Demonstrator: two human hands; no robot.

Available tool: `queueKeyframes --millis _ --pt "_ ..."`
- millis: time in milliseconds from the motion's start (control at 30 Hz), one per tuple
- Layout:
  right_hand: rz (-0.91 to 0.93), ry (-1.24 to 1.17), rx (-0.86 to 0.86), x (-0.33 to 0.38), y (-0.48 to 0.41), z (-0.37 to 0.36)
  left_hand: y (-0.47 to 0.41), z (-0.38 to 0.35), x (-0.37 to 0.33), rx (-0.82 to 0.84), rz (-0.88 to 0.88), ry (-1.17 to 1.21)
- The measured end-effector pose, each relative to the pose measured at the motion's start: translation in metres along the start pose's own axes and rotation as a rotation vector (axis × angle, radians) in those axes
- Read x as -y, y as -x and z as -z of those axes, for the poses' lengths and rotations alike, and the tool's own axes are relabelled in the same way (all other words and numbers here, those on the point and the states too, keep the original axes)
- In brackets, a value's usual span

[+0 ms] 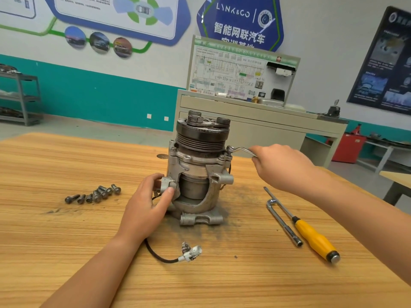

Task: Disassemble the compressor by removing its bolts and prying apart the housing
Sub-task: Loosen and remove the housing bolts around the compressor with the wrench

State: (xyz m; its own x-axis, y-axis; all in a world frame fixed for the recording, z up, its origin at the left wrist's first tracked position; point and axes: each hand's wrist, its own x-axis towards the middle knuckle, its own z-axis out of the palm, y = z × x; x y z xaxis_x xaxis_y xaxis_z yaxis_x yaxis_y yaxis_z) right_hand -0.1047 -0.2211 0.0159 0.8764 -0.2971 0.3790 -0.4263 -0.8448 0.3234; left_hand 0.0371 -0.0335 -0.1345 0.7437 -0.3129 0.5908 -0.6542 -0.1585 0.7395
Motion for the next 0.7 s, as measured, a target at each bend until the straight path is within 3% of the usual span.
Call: queueKeyframes --millis 200,467,700 --pt "0.093 0.263 0.002 0.008 -0.001 0.013 0.001 0.000 -0.003 -0.004 0.011 -0.006" --pt "0.197 0.200 0.074 -0.009 -0.009 0.019 0.001 0.001 -0.003 -0.003 0.031 -0.024" --pt "0.115 0.354 0.088 0.020 -0.002 0.021 -0.001 -0.002 0.003 -0.017 0.021 -0.061"
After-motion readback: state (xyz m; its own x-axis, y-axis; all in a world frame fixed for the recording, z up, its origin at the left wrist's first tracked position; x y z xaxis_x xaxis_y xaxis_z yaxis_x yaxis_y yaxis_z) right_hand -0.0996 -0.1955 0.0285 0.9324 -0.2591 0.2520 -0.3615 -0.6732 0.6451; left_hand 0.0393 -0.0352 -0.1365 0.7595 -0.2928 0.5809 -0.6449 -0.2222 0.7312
